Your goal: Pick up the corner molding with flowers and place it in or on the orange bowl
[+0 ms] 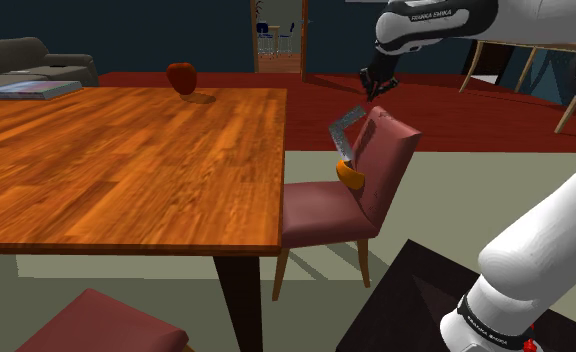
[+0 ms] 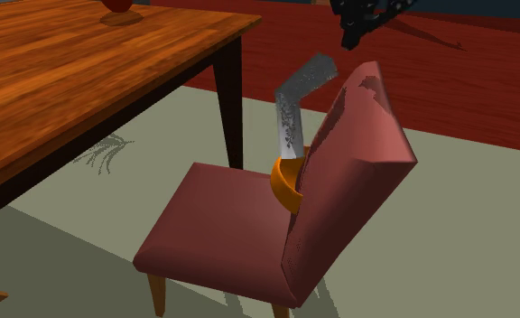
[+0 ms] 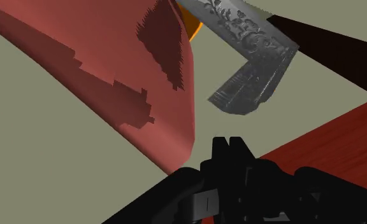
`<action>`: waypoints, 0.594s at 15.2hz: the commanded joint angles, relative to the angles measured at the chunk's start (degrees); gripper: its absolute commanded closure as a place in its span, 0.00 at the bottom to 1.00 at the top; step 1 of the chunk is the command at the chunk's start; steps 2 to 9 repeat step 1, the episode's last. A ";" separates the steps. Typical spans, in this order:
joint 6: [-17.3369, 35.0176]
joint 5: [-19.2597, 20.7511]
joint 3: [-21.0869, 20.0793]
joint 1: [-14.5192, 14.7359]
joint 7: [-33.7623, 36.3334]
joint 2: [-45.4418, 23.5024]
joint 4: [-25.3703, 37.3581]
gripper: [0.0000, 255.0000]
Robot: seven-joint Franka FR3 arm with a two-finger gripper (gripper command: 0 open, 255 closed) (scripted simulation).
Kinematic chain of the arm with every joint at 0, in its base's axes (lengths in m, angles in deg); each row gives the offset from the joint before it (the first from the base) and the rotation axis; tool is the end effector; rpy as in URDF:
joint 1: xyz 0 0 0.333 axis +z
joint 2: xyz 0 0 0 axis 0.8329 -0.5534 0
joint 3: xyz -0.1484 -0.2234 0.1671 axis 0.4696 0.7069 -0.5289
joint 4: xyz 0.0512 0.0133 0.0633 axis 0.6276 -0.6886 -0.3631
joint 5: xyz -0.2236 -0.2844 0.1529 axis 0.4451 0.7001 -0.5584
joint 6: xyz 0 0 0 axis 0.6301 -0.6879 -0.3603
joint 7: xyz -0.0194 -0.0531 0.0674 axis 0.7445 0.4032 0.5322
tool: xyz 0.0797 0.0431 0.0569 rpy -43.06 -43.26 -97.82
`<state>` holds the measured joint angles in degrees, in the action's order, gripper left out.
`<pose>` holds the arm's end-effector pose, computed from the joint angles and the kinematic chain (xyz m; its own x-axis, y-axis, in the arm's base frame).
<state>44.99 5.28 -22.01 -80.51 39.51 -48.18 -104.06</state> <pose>0.4734 -0.2542 0.6274 0.1972 -0.9399 0.2787 -0.9414 -0.2610 -0.2138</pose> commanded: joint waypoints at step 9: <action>-1.98 0.10 0.03 -0.09 0.10 0.27 -2.09 1.00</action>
